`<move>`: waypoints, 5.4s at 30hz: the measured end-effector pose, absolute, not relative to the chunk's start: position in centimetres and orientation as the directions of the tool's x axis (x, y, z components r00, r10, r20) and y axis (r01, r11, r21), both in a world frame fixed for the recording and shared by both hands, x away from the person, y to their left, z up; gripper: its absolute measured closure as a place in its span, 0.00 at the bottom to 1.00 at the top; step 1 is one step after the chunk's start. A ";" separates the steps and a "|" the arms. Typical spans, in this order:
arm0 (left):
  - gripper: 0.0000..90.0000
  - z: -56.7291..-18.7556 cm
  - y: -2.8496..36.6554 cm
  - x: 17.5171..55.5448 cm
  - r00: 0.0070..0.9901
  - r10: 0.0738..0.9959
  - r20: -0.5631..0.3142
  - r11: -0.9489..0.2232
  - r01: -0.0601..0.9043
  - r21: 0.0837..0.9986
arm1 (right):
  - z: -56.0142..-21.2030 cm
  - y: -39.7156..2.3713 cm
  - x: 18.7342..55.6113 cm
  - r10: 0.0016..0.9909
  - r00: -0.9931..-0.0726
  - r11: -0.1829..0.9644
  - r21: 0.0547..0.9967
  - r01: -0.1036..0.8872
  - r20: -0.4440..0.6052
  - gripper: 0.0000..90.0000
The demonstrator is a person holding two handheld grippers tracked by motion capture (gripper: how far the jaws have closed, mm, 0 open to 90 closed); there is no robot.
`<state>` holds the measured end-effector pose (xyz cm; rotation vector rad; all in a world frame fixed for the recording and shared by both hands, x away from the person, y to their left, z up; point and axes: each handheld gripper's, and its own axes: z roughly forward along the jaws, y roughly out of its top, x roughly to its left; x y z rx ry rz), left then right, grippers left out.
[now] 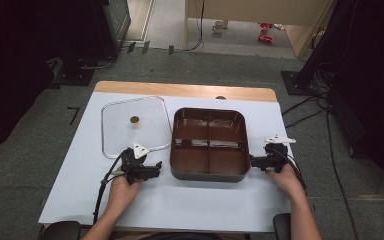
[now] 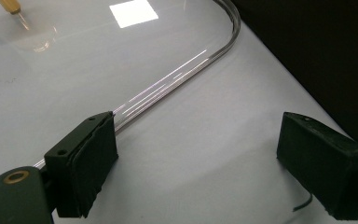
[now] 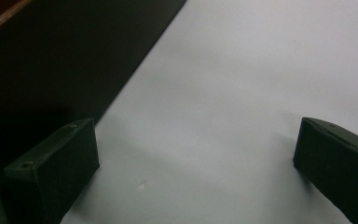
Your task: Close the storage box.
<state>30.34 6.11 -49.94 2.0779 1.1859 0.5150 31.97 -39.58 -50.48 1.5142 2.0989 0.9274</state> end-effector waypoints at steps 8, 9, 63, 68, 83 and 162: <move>0.13 -49.9 6.1 30.3 0.506 0.862 0.014 -0.357 0.588 0.726 | -50.5 -39.5 32.0 0.938 -0.341 0.202 0.706 0.679 0.060 0.00; 0.13 -49.9 6.1 30.3 0.507 0.862 0.014 -0.358 0.588 0.725 | -50.5 -39.5 32.0 0.938 -0.341 0.202 0.706 0.679 0.059 0.00; 0.17 -45.8 7.4 32.3 0.700 0.712 -0.052 -0.515 0.571 0.640 | -50.5 -39.3 32.0 0.939 -0.341 0.223 0.699 0.679 0.032 0.00; 0.20 -45.3 7.9 32.8 0.721 0.692 -0.043 -0.527 0.544 0.653 | -50.5 -39.3 32.0 0.939 -0.341 0.223 0.699 0.679 0.032 0.00; 0.22 -44.3 9.7 35.5 0.693 0.718 -0.056 -0.493 0.565 0.662 | -50.5 -39.3 32.0 0.939 -0.341 0.224 0.699 0.680 0.031 0.00; 0.65 -47.1 12.9 46.1 0.611 0.791 -0.018 -0.460 0.613 0.642 | -50.5 -39.2 32.0 0.940 -0.341 0.221 0.701 0.678 0.033 0.00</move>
